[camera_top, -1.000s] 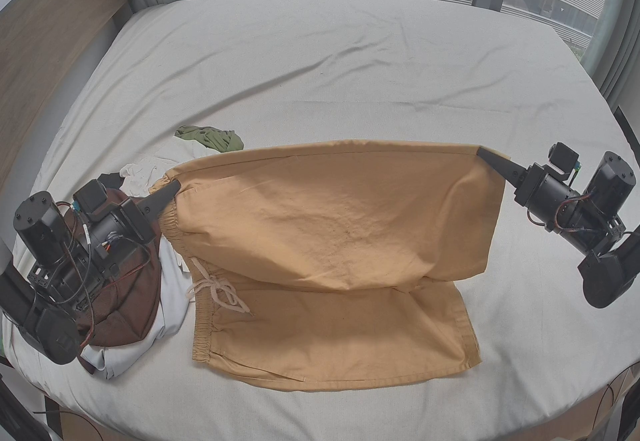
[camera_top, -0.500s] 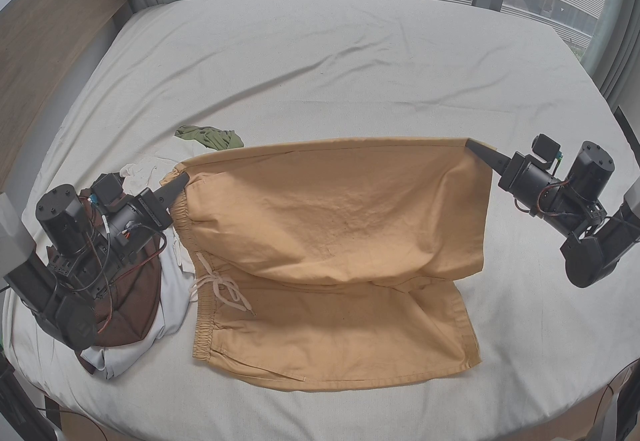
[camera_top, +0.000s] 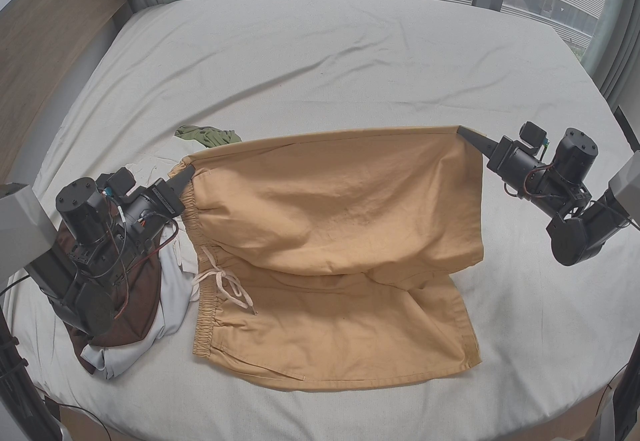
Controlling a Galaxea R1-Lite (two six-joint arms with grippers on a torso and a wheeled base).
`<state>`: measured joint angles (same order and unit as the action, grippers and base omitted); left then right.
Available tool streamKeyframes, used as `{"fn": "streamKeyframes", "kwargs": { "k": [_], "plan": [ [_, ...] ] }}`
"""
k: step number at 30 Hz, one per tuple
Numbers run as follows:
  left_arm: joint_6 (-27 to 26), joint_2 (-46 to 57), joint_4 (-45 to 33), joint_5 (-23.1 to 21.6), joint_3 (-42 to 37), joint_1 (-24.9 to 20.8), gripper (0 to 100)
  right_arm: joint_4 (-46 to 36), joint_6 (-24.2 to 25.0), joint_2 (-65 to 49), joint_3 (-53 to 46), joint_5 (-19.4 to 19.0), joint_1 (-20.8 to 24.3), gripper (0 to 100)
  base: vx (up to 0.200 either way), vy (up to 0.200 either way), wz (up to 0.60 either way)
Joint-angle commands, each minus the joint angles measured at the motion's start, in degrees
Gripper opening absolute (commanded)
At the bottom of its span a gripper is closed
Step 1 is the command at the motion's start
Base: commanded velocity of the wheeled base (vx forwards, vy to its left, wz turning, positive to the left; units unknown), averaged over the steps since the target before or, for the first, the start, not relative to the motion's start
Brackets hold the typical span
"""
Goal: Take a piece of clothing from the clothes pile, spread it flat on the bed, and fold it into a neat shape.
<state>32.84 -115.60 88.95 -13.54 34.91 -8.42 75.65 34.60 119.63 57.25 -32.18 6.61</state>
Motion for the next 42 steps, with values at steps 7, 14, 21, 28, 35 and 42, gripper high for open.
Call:
{"fn": "streamKeyframes", "kwargs": {
  "k": [7,14,21,28,35,42],
  "plan": [
    [1.35,-7.00,-0.01,2.65,6.75,0.34,0,-3.94,0.21,6.58,9.90,0.02,-0.28,0,0.000,0.000,0.00],
    [1.88,-9.82,-0.01,4.40,10.35,0.60,0,-4.29,0.21,9.49,13.42,-0.07,-0.37,0,0.000,0.000,0.00],
    [1.88,-10.61,-0.10,4.40,11.23,0.69,0,-4.38,0.47,12.03,17.11,-0.07,-0.54,0,0.000,0.000,0.00],
    [1.88,-12.01,-0.19,4.49,12.11,0.60,100,-5.34,0.56,12.74,18.16,-0.42,-0.54,0,0.000,0.000,0.00],
    [1.88,-12.19,-0.19,4.67,12.37,0.43,100,-4.81,0.56,12.47,15.61,-0.07,-1.42,100,0.000,0.000,0.00],
    [1.88,-7.09,-0.10,4.32,5.87,0.69,100,-3.50,-1.55,3.33,-0.03,0.02,-1.51,100,0.000,0.000,0.00]
  ]
}}
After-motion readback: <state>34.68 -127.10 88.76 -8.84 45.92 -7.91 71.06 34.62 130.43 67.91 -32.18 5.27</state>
